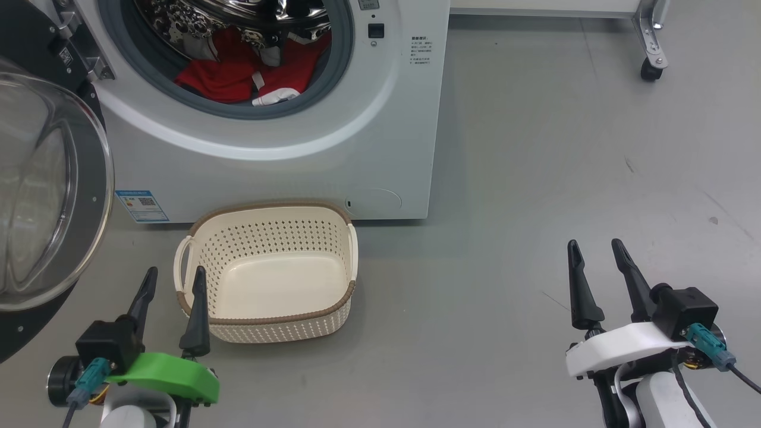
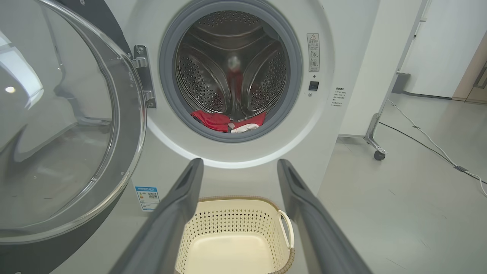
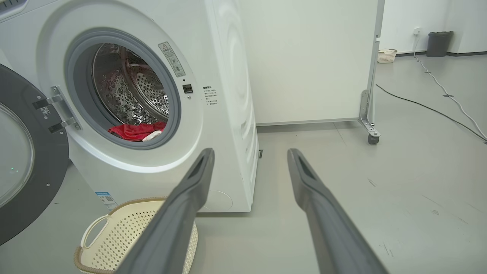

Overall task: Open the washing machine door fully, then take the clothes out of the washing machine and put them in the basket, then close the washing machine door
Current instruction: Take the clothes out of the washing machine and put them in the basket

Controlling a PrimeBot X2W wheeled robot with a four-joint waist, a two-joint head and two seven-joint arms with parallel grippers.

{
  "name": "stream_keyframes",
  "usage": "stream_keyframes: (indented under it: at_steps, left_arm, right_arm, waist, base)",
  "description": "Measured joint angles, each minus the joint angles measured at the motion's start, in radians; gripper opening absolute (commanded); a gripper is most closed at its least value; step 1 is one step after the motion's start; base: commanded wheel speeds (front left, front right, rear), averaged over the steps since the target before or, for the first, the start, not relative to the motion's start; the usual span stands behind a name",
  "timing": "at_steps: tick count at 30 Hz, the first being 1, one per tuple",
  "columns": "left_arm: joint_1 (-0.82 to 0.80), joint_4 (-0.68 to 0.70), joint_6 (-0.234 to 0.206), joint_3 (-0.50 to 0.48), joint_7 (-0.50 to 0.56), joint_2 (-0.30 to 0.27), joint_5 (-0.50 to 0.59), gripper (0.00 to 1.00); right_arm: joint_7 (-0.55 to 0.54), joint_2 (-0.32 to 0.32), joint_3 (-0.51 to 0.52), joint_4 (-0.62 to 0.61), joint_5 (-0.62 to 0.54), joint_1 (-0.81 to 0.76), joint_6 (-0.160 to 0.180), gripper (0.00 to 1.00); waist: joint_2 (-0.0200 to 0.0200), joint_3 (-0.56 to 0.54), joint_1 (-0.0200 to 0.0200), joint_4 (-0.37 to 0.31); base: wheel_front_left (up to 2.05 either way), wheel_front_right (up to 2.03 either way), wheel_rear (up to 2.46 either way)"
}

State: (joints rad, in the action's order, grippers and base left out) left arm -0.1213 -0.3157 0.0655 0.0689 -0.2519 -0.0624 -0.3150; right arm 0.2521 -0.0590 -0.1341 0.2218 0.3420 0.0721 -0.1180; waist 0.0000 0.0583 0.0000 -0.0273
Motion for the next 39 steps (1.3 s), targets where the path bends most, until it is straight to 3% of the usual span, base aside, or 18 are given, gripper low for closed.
stream_keyframes:
  at_steps: [39]
  left_arm:
    - [0.020, -0.002, 0.000, -0.011, 0.000, 0.009, 0.000, 1.00]
  right_arm:
    - [0.000, 0.003, -0.003, 0.011, 0.000, -0.002, -0.004, 1.00]
  waist:
    - [0.0000, -0.023, 0.0000, -0.010]
  base:
    - [0.00, 0.00, 0.00]
